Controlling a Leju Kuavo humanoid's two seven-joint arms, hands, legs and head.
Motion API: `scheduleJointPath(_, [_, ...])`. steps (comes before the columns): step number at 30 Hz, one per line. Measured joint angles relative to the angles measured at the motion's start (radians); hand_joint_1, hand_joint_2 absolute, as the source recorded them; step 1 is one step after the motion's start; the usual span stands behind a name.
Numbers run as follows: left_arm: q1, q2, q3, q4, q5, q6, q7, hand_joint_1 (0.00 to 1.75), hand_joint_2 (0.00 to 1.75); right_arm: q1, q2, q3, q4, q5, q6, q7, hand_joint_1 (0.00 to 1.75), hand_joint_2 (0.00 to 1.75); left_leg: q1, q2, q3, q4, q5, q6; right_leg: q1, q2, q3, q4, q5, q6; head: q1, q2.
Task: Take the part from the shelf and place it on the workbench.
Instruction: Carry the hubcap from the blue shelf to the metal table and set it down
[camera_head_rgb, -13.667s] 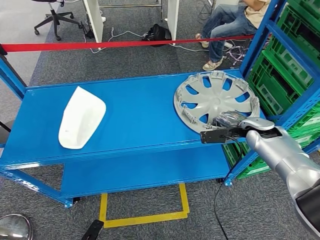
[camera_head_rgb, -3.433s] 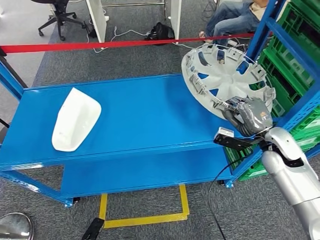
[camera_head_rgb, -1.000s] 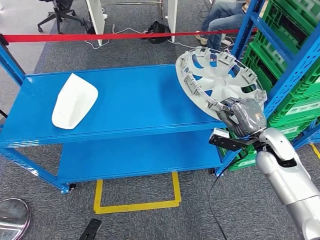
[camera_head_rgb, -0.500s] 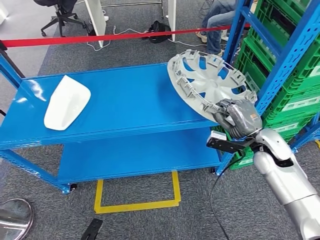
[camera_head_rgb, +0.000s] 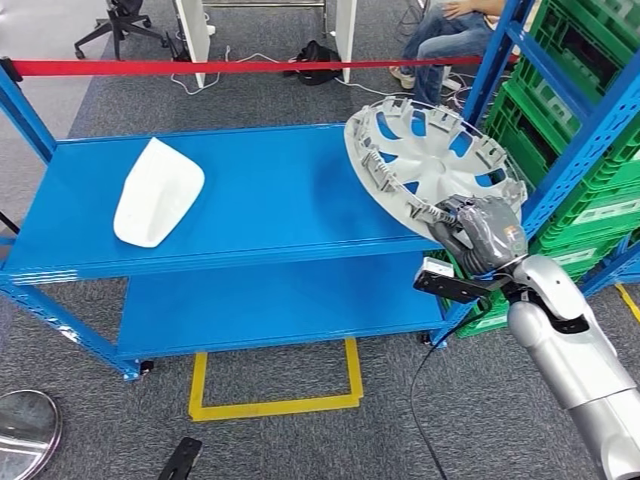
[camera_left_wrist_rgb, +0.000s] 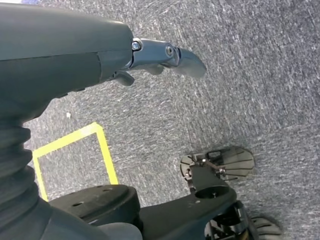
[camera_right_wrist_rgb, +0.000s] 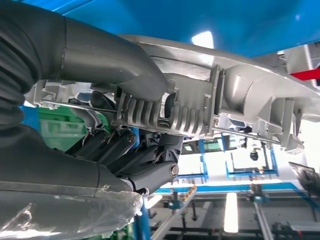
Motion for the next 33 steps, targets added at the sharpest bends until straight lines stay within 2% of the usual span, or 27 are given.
scheduleJointPath(2, [0.0,0.0,0.0,0.0,0.0,0.0,0.0,0.0,1.75,0.002,0.0,0.001,0.0,0.0,0.0,0.0,1.75,1.75,-0.007,0.0,-0.003,0.0,0.003,0.009,0.005,0.0,-0.052,0.134,-0.063,-0.002,0.001,0.0])
scheduleJointPath(3, [0.0,0.0,0.0,0.0,0.0,0.0,0.0,0.0,1.75,0.003,0.0,0.001,0.0,0.0,0.0,0.0,1.75,1.75,-0.01,0.0,-0.004,0.0,0.004,0.011,0.008,0.0,-0.064,0.172,-0.075,-0.004,0.001,0.0])
scheduleJointPath(4, [0.001,0.0,0.0,0.0,0.0,0.0,0.0,0.0,1.75,0.004,0.0,0.001,0.0,0.0,0.0,0.0,1.75,1.75,-0.013,0.0,-0.004,0.001,0.006,0.013,0.011,0.0,-0.058,0.171,-0.068,-0.008,0.001,0.0])
scheduleJointPath(5, [0.001,0.0,0.0,0.0,0.0,0.0,0.0,0.0,1.75,0.005,0.0,0.001,0.0,0.0,0.0,0.0,1.75,1.75,-0.016,0.0,-0.005,0.001,0.006,0.014,0.015,0.0,-0.032,0.131,-0.045,-0.013,0.001,0.0])
scheduleJointPath(7, [0.001,0.0,0.0,0.0,0.0,0.0,0.0,0.0,1.75,0.005,0.0,0.0,0.0,0.0,0.0,0.001,1.75,1.75,-0.022,-0.001,-0.006,0.003,0.007,0.013,0.021,-0.003,0.047,-0.006,0.005,-0.025,0.001,0.0])
scheduleJointPath(8, [0.0,0.001,0.0,0.0,0.0,0.0,0.0,0.0,1.75,0.004,0.0,0.0,0.0,0.0,0.0,0.001,1.75,1.75,-0.025,-0.001,-0.008,0.005,0.009,0.011,0.024,-0.004,0.075,-0.058,0.019,-0.03,0.0,0.0])
scheduleJointPath(9, [0.0,0.001,0.0,0.0,0.0,0.0,0.0,0.0,1.75,0.004,0.0,-0.001,0.0,0.0,0.0,0.001,1.75,1.75,-0.026,0.0,-0.011,0.006,0.011,0.007,0.026,-0.004,0.09,-0.086,0.024,-0.034,0.0,0.0])
scheduleJointPath(12, [0.0,0.001,0.0,0.0,0.0,0.0,0.0,0.0,1.75,0.005,0.0,-0.001,0.0,0.0,-0.001,0.001,1.75,1.75,-0.026,0.001,-0.015,0.005,0.015,-0.007,0.026,-0.002,0.089,-0.098,0.032,-0.046,0.0,0.0])
scheduleJointPath(13, [0.0,0.002,0.0,0.0,0.0,0.0,0.0,0.0,1.75,0.005,0.0,-0.002,0.0,0.0,-0.001,0.002,1.75,1.75,-0.026,0.001,-0.02,0.013,0.005,-0.014,0.024,-0.002,0.088,-0.102,0.036,-0.051,-0.001,0.0])
scheduleJointPath(14, [0.0,0.002,0.0,0.0,0.0,0.0,0.0,0.0,1.75,0.005,0.0,-0.002,0.0,0.0,0.0,0.002,1.75,1.75,-0.025,0.0,-0.032,0.04,-0.017,-0.021,0.02,-0.003,0.088,-0.107,0.041,-0.055,-0.001,0.0])
scheduleJointPath(16, [0.0,0.003,0.0,0.0,0.001,0.0,0.0,0.0,1.75,0.004,0.0,-0.003,0.0,0.0,0.0,0.002,1.75,1.75,-0.019,0.0,-0.081,0.151,-0.085,-0.035,0.015,-0.003,0.082,-0.11,0.048,-0.059,-0.003,0.0])
scheduleJointPath(17, [0.0,0.002,0.0,0.0,0.002,0.0,0.0,0.0,1.75,0.004,0.0,-0.004,0.0,0.0,0.0,0.002,1.75,1.75,-0.015,0.001,-0.109,0.216,-0.114,-0.041,0.014,-0.003,0.078,-0.11,0.05,-0.058,-0.003,0.0])
scheduleJointPath(18, [0.0,0.002,0.0,0.0,0.002,0.0,0.0,0.0,1.75,0.005,0.0,-0.004,0.0,0.0,0.0,0.002,1.75,1.75,-0.011,0.001,-0.127,0.259,-0.128,-0.044,0.012,-0.003,0.075,-0.11,0.053,-0.056,-0.003,0.0])
scheduleJointPath(19, [0.0,0.002,0.0,0.0,0.003,0.0,0.0,0.0,1.75,0.005,0.0,-0.004,0.0,0.0,0.0,0.002,1.75,1.75,-0.009,0.001,-0.128,0.269,-0.123,-0.047,0.011,-0.003,0.072,-0.11,0.055,-0.053,-0.003,0.0])
scheduleJointPath(20, [0.0,0.002,0.0,0.0,0.003,0.0,0.0,0.0,1.75,0.005,0.0,-0.004,0.0,0.0,0.0,0.002,1.75,1.75,-0.006,0.001,-0.11,0.239,-0.1,-0.049,0.008,-0.002,0.07,-0.11,0.057,-0.05,-0.003,0.0])
scheduleJointPath(22, [0.0,0.002,0.0,0.0,0.003,0.0,0.0,0.0,1.75,0.005,0.0,-0.005,0.0,0.0,-0.001,0.002,1.75,1.75,-0.001,0.0,-0.037,0.113,-0.04,-0.054,0.004,-0.002,0.067,-0.109,0.061,-0.041,-0.003,0.0])
scheduleJointPath(23, [-0.001,0.002,0.0,0.0,0.003,0.0,0.0,0.0,1.75,0.004,0.0,-0.006,-0.001,0.0,-0.001,0.002,1.75,1.75,0.001,-0.002,-0.005,0.053,-0.022,-0.053,0.004,-0.001,0.064,-0.108,0.063,-0.036,-0.004,0.0])
scheduleJointPath(24, [-0.002,0.001,0.0,0.0,0.003,0.0,0.0,0.0,1.75,0.004,0.0,-0.007,-0.001,0.001,-0.001,0.001,1.75,1.75,0.001,-0.003,0.012,0.016,-0.015,-0.05,0.006,0.0,0.061,-0.108,0.066,-0.029,-0.003,0.0])
scheduleJointPath(27, [0.0,0.001,0.0,0.0,0.003,0.0,0.0,0.0,1.75,0.005,0.0,-0.009,-0.001,0.001,-0.001,0.001,1.75,1.75,-0.001,-0.004,0.012,-0.002,-0.011,-0.025,0.006,0.001,0.055,-0.115,0.075,-0.01,-0.003,0.0])
scheduleJointPath(28, [0.0,0.001,0.0,0.0,0.003,0.0,0.0,0.0,1.75,0.005,0.0,-0.009,-0.001,0.001,-0.001,0.0,1.75,1.75,-0.001,-0.003,0.011,-0.003,-0.008,-0.017,0.005,0.0,0.051,-0.11,0.069,-0.006,-0.003,0.0])
scheduleJointPath(29, [0.0,0.001,0.0,0.0,0.003,0.0,0.0,0.0,1.75,0.006,0.0,-0.009,-0.001,0.0,-0.001,0.0,1.75,1.75,0.0,-0.003,0.01,-0.005,-0.004,-0.009,0.004,0.0,0.04,-0.087,0.051,-0.003,-0.002,0.0])
scheduleJointPath(30, [-0.001,0.001,0.0,0.0,0.003,0.0,0.0,0.0,1.75,0.006,0.0,-0.009,-0.001,0.0,-0.001,0.0,1.75,1.75,0.0,-0.002,0.008,-0.006,-0.001,-0.002,0.004,-0.001,0.02,-0.038,0.021,-0.001,-0.001,0.0])
scheduleJointPath(32, [-0.001,0.001,0.0,0.0,0.003,0.0,0.0,0.0,1.75,0.006,0.0,-0.008,-0.001,0.0,-0.001,-0.001,1.75,1.75,-0.004,-0.002,0.004,-0.006,0.003,0.007,0.008,-0.001,-0.034,0.101,-0.05,-0.001,0.001,0.0])
scheduleJointPath(33, [0.0,0.001,0.0,0.0,0.003,0.0,0.0,0.0,1.75,0.007,0.0,-0.008,-0.001,0.0,-0.001,0.0,1.75,1.75,-0.007,-0.002,0.003,-0.006,0.004,0.009,0.009,-0.001,-0.055,0.156,-0.072,-0.002,0.001,0.0])
